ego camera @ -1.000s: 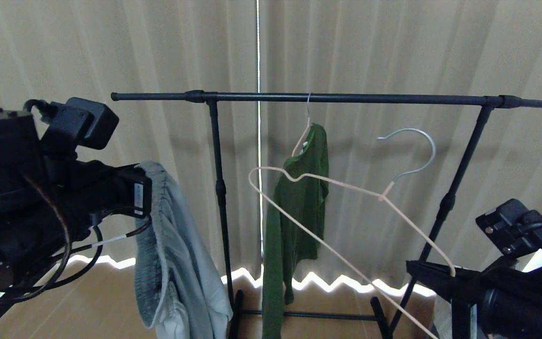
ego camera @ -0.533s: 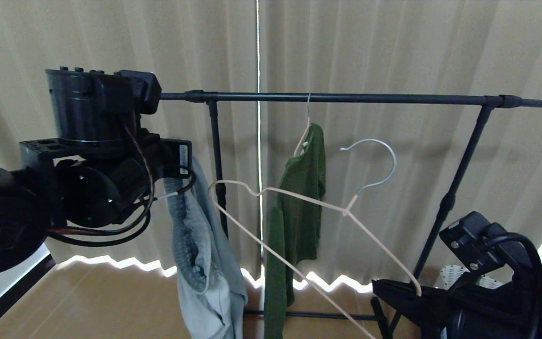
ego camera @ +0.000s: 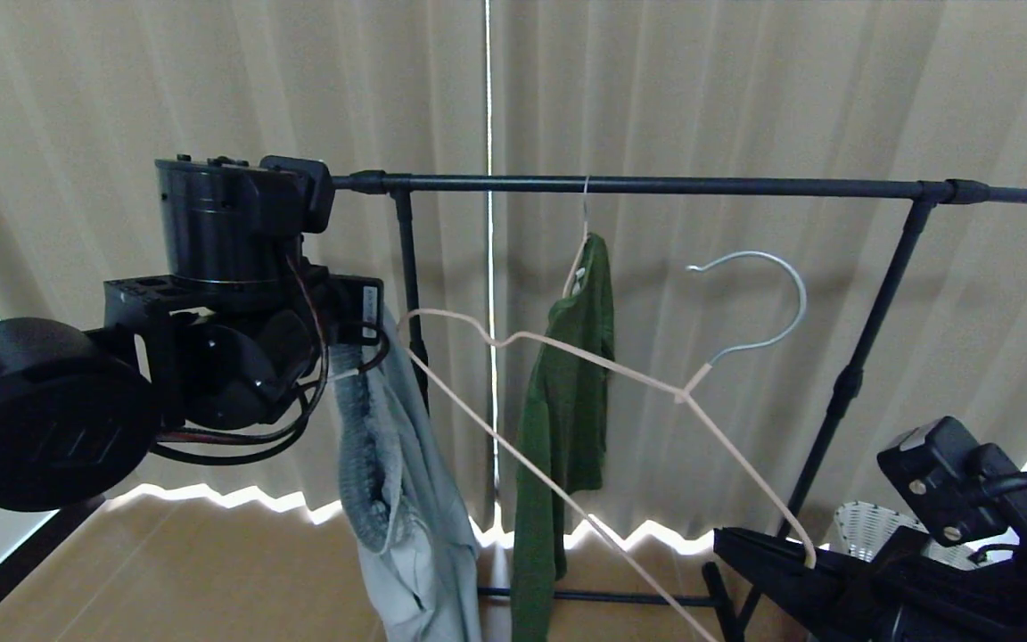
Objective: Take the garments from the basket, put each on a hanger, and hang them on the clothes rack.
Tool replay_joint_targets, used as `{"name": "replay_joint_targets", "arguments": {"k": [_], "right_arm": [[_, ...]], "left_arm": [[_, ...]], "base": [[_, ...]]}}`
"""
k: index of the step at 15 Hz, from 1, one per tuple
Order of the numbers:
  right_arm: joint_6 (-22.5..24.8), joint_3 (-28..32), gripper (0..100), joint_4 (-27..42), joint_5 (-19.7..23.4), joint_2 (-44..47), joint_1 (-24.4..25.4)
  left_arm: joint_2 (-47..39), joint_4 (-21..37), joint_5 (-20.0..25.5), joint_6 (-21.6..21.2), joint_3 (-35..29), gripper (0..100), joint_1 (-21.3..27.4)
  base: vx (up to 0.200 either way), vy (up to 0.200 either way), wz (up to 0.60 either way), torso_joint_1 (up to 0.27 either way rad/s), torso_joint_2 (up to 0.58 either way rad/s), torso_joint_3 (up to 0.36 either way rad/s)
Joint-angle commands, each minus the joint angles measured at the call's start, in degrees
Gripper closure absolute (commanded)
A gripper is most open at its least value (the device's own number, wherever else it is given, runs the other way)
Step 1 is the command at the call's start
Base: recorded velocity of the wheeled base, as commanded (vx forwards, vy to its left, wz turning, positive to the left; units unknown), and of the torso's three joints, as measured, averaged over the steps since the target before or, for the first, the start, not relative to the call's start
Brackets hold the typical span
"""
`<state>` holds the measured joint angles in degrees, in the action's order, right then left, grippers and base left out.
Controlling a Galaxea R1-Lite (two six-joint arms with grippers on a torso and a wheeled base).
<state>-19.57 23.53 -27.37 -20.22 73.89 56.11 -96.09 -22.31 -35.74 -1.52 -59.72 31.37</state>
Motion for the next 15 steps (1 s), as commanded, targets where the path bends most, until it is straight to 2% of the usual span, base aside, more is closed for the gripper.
{"name": "replay_joint_targets", "arguments": {"k": [1, 6, 9, 10, 12, 15], "right_arm": [[2.16, -2.08, 100, -1.99, -0.08, -0.06, -0.13], [3.22, -4.1, 100, -2.25, 0.27, 0.91, 0.31], [4.19, -5.07, 100, -3.04, 0.36, 0.91, 2.86], [4.8, -6.65, 100, -5.85, 0.36, 1.35, 5.41], [6.29, -9.38, 100, -9.63, 0.98, 3.02, 5.85], [7.0, -9.82, 100, -11.83, 2.73, 4.42, 5.94]], "left_arm": [[1.16, 0.07, -0.03, -0.5, 1.1, 100, 0.01], [0.2, -0.1, -0.03, -2.78, 1.89, 100, 0.19], [-0.59, -0.1, -0.12, -3.13, 2.33, 100, 0.89], [-1.38, -0.19, -0.12, -3.22, 1.45, 100, 1.59], [-3.49, -0.1, -1.17, -3.49, -2.07, 100, 1.5], [-4.2, -0.19, -2.58, -3.22, -2.86, 100, 1.94]], "base": [[0.0, 0.0, 0.0, 0.0, 0.0, 0.0], [0.0, 0.0, 0.0, 0.0, 0.0, 0.0], [0.0, 0.0, 0.0, 0.0, 0.0, 0.0], [0.0, 0.0, 0.0, 0.0, 0.0, 0.0], [0.0, 0.0, 0.0, 0.0, 0.0, 0.0], [0.0, 0.0, 0.0, 0.0, 0.0, 0.0]]}}
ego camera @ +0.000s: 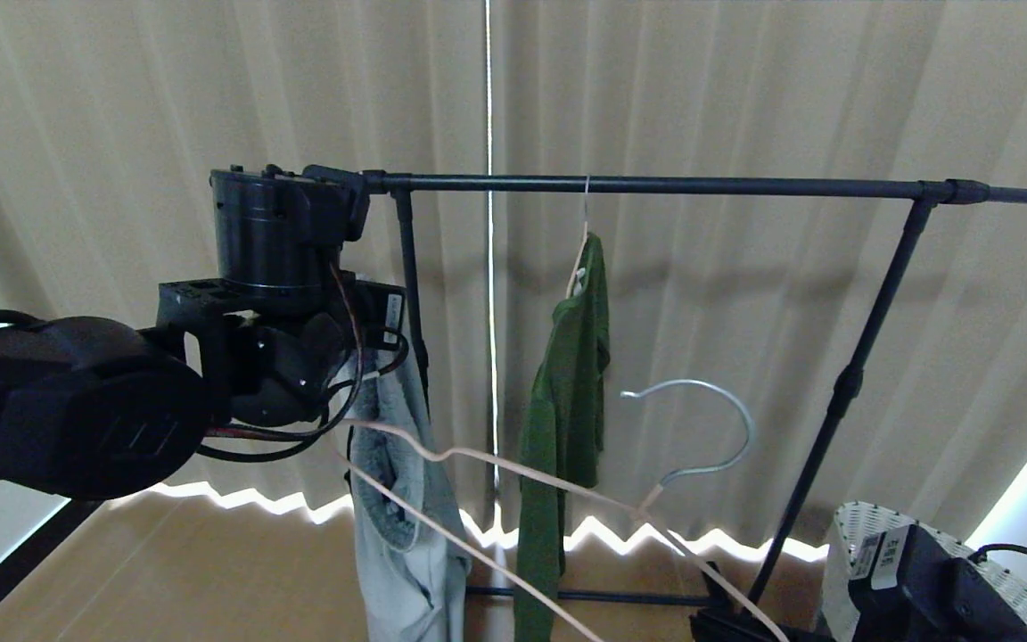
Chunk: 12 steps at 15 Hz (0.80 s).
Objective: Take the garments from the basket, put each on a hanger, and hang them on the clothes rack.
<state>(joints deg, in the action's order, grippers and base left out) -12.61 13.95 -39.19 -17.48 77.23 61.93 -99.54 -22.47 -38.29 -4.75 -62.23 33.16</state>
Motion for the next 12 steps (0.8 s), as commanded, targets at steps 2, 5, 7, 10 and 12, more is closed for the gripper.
{"name": "replay_joint_targets", "arguments": {"k": [2, 5, 7, 10, 12], "right_arm": [[-0.31, 1.08, 100, -0.27, -0.1, 3.98, 0.03], [-2.25, 2.4, 100, -3.52, -0.62, 7.85, -3.66], [-6.56, 3.81, 100, -4.05, -1.68, 8.91, -4.36], [-7.79, 4.42, 100, -3.52, -2.29, 8.64, -7.08], [-7.7, 5.04, 100, -3.35, -2.21, 8.73, -8.05]], "left_arm": [[-0.57, -0.03, -0.21, 0.18, -0.26, 100, 0.77], [-0.48, -0.03, -2.4, 0.1, -0.17, 100, 0.68], [0.13, 0.14, -2.4, -0.26, -0.17, 100, 0.5], [0.13, 0.06, -2.49, -1.93, -0.43, 100, -0.02], [0.13, -0.03, -2.49, -2.36, -0.61, 100, -0.46]], "base": [[0.0, 0.0, 0.0, 0.0, 0.0, 0.0], [0.0, 0.0, 0.0, 0.0, 0.0, 0.0], [0.0, 0.0, 0.0, 0.0, 0.0, 0.0], [0.0, 0.0, 0.0, 0.0, 0.0, 0.0], [0.0, 0.0, 0.0, 0.0, 0.0, 0.0]]}}
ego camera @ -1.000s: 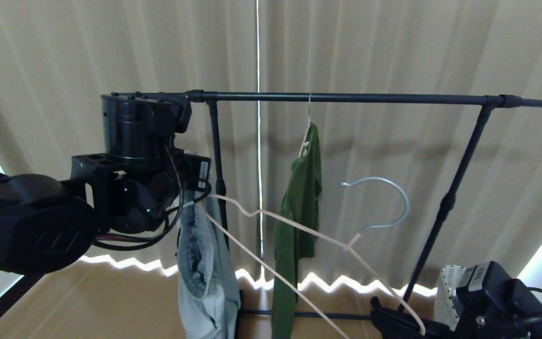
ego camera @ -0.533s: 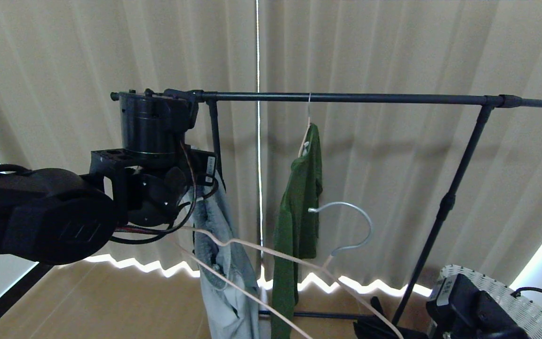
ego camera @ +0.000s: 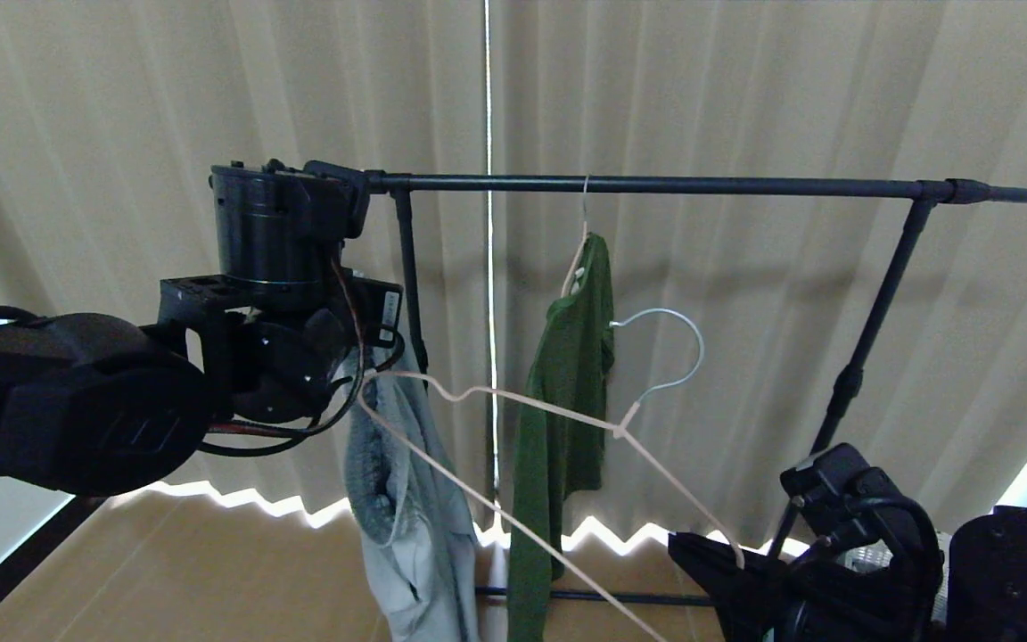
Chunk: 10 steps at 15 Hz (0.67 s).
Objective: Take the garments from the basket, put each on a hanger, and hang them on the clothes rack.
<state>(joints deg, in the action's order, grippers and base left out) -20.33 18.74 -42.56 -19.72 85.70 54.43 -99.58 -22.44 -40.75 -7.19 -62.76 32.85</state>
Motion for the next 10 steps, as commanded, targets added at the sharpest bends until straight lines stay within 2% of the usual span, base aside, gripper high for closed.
{"name": "replay_joint_targets", "arguments": {"k": [1, 3, 6, 10], "right_arm": [[0.12, 1.39, 100, 0.11, 0.04, 1.05, -1.43], [-0.06, 6.58, 100, 3.27, 0.04, 5.27, -4.6], [-0.5, 14.13, 100, 11.27, -0.05, 6.23, -5.65], [-4.98, 21.78, 100, 18.74, 0.04, 6.59, -5.56]], "left_arm": [[0.18, 0.03, -0.03, -0.1, 0.0, 100, -0.25], [0.44, 0.03, -0.03, -0.81, -0.08, 100, -0.07], [0.18, 0.38, -0.12, -1.86, -0.17, 100, 0.11], [-0.08, 0.73, -0.2, -3.44, -1.14, 100, -0.42]], "base": [[0.0, 0.0, 0.0, 0.0, 0.0, 0.0], [0.0, 0.0, 0.0, 0.0, 0.0, 0.0], [0.0, 0.0, 0.0, 0.0, 0.0, 0.0], [0.0, 0.0, 0.0, 0.0, 0.0, 0.0]]}}
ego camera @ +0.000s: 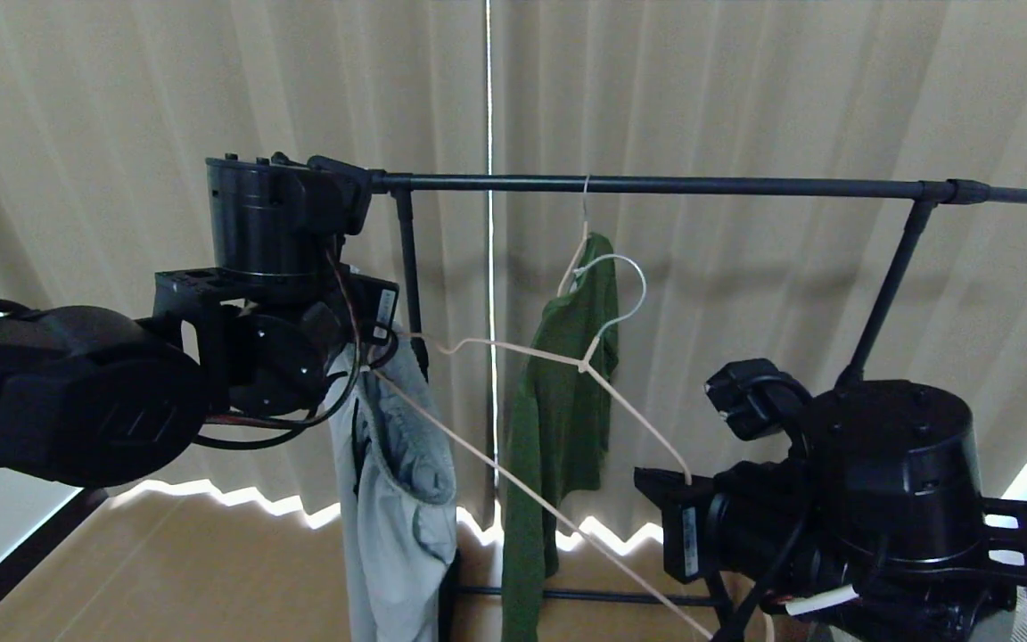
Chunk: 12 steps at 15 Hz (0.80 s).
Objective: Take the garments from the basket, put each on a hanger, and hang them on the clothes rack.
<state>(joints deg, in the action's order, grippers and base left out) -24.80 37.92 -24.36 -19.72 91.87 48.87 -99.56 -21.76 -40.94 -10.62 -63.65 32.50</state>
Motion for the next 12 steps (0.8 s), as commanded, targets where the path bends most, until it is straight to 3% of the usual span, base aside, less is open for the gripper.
{"name": "replay_joint_targets", "arguments": {"k": [1, 5, 12], "right_arm": [[-1.48, 3.74, 100, 0.98, -0.05, 0.5, 0.08], [-1.92, 4.53, 100, 0.8, -0.05, 0.42, 1.23], [-1.84, 9.71, 100, 2.03, -0.23, 6.39, 2.28]], "left_arm": [[-0.37, 0.23, -0.02, -0.02, -0.25, 100, -0.6], [-0.72, 0.14, -0.02, 0.51, 0.28, 100, -2.35], [0.07, 0.23, -0.02, 1.83, 0.72, 100, 0.2]], "base": [[0.0, 0.0, 0.0, 0.0, 0.0, 0.0], [0.0, 0.0, 0.0, 0.0, 0.0, 0.0], [0.0, 0.0, 0.0, 0.0, 0.0, 0.0]]}}
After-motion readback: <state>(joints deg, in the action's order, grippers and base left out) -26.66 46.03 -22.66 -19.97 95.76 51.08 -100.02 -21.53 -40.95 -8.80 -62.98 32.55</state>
